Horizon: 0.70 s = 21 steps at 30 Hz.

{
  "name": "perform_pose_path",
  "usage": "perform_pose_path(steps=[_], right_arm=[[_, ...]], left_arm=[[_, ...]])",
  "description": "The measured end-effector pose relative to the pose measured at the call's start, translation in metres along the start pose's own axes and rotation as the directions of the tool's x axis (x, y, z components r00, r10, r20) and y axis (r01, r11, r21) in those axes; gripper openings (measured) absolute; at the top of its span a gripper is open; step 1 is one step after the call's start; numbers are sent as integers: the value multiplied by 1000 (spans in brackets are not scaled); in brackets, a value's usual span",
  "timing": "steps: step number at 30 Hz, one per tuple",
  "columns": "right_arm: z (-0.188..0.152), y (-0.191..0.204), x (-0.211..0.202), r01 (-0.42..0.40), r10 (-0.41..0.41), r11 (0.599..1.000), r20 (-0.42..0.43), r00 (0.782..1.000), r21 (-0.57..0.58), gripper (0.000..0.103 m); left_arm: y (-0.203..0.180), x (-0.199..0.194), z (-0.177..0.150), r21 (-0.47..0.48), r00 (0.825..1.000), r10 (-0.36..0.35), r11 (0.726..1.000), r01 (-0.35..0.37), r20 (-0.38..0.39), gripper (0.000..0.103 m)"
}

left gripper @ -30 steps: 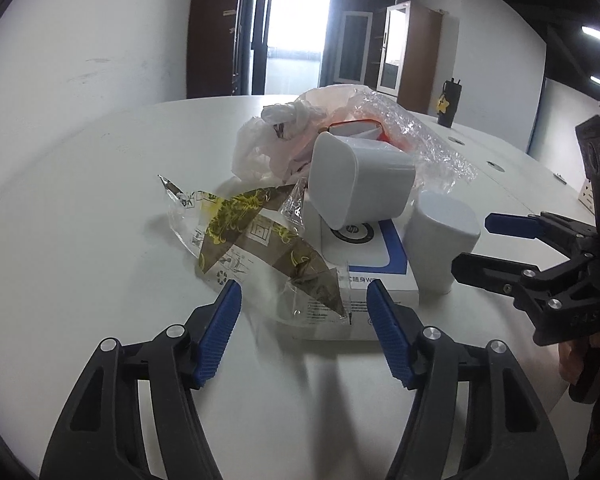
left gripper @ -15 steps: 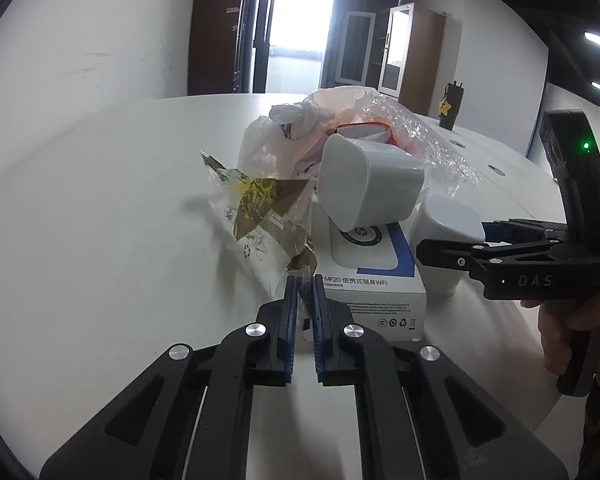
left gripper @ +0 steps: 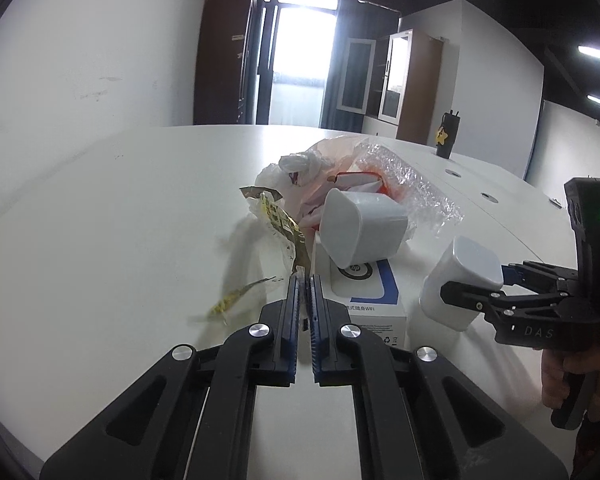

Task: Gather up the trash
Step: 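Grasp the gold wrapper with the left tool while the right tool grasps the white cube, then carry the gold wrapper and white cube down over the blue wastebasket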

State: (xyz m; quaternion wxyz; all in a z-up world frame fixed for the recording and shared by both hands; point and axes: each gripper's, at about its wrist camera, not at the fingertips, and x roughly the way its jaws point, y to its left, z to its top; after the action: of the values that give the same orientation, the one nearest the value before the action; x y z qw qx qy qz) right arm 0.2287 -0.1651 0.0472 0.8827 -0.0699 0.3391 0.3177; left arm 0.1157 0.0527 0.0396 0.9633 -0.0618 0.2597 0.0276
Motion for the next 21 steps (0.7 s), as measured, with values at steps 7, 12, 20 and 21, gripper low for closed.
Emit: perform_pose_path(steps=[7,12,20,21], right_arm=[[-19,6,-38,11,-11,1000,53,999,3,64],[-44,6,-66,14,-17,999,107,994,34,64],[-85,6,-106,-14,4,998,148,989,69,64],[-90,7,-111,-5,-5,998,150,989,64,64]], left_arm=[[-7,-21,2,18,999,23,1000,-23,40,4],[-12,-43,-7,28,998,12,1000,-14,59,4],[-22,-85,-26,72,996,36,997,-43,86,4],[-21,-94,-31,61,996,23,998,-29,86,4]])
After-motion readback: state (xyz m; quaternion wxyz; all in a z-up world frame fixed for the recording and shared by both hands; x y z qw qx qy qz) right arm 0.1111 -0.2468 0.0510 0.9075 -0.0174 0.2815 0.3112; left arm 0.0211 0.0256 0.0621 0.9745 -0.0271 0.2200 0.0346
